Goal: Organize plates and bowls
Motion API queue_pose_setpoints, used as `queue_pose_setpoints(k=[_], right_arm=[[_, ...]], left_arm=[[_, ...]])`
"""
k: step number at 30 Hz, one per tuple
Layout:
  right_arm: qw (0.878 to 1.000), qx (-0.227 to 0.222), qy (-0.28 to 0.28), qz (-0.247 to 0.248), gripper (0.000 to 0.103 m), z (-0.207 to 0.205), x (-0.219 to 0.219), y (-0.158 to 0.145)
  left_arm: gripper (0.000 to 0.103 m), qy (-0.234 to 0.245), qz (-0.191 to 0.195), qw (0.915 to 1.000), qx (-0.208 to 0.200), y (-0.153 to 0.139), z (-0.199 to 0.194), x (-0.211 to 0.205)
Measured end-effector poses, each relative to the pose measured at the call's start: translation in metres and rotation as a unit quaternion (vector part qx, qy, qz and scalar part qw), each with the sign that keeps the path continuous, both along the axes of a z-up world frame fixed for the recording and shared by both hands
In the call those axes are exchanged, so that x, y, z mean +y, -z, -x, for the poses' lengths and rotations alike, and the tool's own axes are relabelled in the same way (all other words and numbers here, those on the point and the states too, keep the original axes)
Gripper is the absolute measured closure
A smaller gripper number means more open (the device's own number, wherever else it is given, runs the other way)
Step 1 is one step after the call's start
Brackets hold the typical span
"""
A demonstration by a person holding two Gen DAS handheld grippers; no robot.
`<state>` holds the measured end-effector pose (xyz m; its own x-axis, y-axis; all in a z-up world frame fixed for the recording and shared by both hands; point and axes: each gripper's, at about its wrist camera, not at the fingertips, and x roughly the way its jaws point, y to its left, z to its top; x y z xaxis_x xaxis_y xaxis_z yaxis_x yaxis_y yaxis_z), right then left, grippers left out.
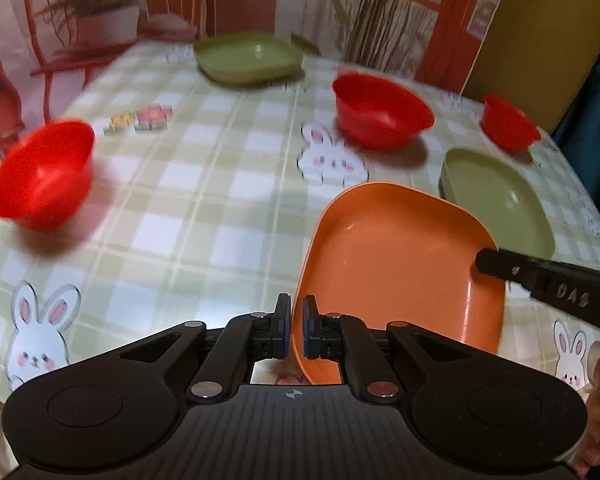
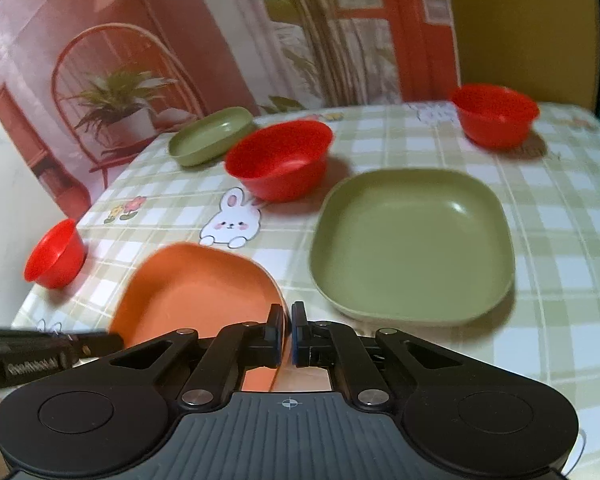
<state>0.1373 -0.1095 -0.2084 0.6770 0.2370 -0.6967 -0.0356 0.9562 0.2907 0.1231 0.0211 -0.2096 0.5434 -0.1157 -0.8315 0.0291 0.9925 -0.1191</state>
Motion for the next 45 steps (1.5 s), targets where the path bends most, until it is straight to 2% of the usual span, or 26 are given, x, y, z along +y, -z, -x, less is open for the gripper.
queue_pose_setpoints(k=[6,10,14,19,25,27,29,45], right_arm=[[1.0,0.003,0.008,-0.007,0.1,-0.005,-0.005,0.013],[1.0,0.006,0.012,-0.006,0.098,-0.006,-0.003,0.016],[0.999,0.016,0.03,0.006,0.081,0.001,-0.005,0.013],[0.999,0.038,0.02,-0.01,0.081,0.017,-0.005,0.009],[0.998,0.055,-0.001,-0.007,0.082,0.024,0.005,0.01],[0.998,0.063,0.0,-0.011,0.089,0.023,0.004,0.013],[0.998,0.067,0.001,-0.017,0.091,0.022,0.003,0.015],[0.998,0.042,0.028,-0.024,0.097,0.02,-0.008,0.008]], left_arm=[[0.096,0.02,0.01,0.9997,0.008,0.006,0.0,-0.002],[0.096,0.011,0.018,0.9996,0.02,0.014,-0.001,0.0],[0.096,0.001,0.019,0.9997,0.017,0.014,-0.001,0.001],[0.096,0.005,0.016,0.9997,0.019,0.013,-0.003,0.0],[0.095,0.011,0.013,0.9998,0.012,0.01,-0.01,-0.001],[0.095,0.013,0.01,0.9998,0.005,0.008,-0.014,-0.001],[0.095,0.019,0.006,0.9998,-0.001,0.008,-0.017,-0.003],[0.098,0.033,-0.006,0.9992,-0.023,0.01,-0.005,-0.013]])
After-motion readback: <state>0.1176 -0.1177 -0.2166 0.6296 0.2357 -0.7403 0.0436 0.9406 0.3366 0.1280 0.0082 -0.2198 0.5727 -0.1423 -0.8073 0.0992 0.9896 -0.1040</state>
